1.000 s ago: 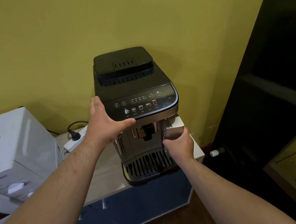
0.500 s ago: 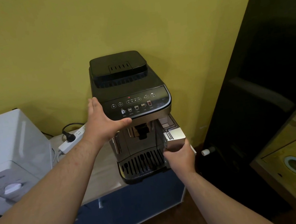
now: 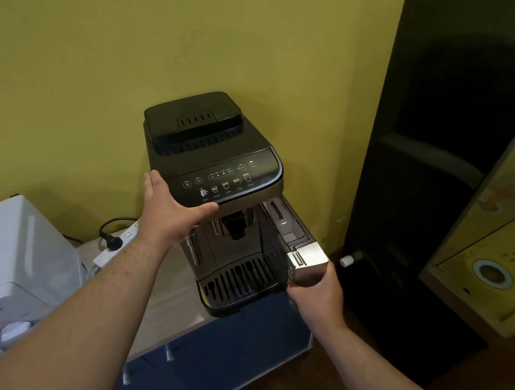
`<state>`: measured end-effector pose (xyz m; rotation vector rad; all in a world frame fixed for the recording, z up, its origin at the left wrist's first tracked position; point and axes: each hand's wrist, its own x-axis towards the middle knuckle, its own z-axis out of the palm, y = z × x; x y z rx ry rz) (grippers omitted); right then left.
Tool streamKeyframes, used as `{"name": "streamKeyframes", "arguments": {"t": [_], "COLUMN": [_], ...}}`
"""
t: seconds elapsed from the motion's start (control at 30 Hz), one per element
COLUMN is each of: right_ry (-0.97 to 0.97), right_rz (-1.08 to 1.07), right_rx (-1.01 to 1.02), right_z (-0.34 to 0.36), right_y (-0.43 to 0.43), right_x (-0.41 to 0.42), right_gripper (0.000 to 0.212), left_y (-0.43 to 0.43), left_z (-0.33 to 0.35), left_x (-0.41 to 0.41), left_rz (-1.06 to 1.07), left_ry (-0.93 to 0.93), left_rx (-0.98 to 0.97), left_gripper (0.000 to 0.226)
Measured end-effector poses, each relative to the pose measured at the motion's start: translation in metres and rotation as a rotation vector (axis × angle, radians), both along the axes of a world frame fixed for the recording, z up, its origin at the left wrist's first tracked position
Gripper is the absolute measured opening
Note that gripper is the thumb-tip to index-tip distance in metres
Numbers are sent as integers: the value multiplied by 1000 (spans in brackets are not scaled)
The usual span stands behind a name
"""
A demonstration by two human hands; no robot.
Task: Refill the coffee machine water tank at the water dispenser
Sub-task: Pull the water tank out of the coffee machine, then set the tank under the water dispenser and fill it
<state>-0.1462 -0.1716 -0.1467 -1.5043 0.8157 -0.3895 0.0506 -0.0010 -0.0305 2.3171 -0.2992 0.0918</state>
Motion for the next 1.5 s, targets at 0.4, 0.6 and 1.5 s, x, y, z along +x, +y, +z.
{"name": "streamKeyframes", "arguments": {"t": [0.4,0.6,1.5], "right_ry": [16,65,15], "right_rz": [0,18,107], "right_rx": [-31,-82,-223], "right_z": [9,19,55], "right_y": [-9,-22,-145], "right_x": [-61,-98,-156], "right_gripper": [60,51,84], "left_y": [1,2,-236], "left_z": [-1,-4,-20], "left_x": [1,5,-205], "left_rz": [1,4,-101], "left_ry": [3,9,302], "left_rx": [-5,11,-203], "left_gripper": [134,135,21]}}
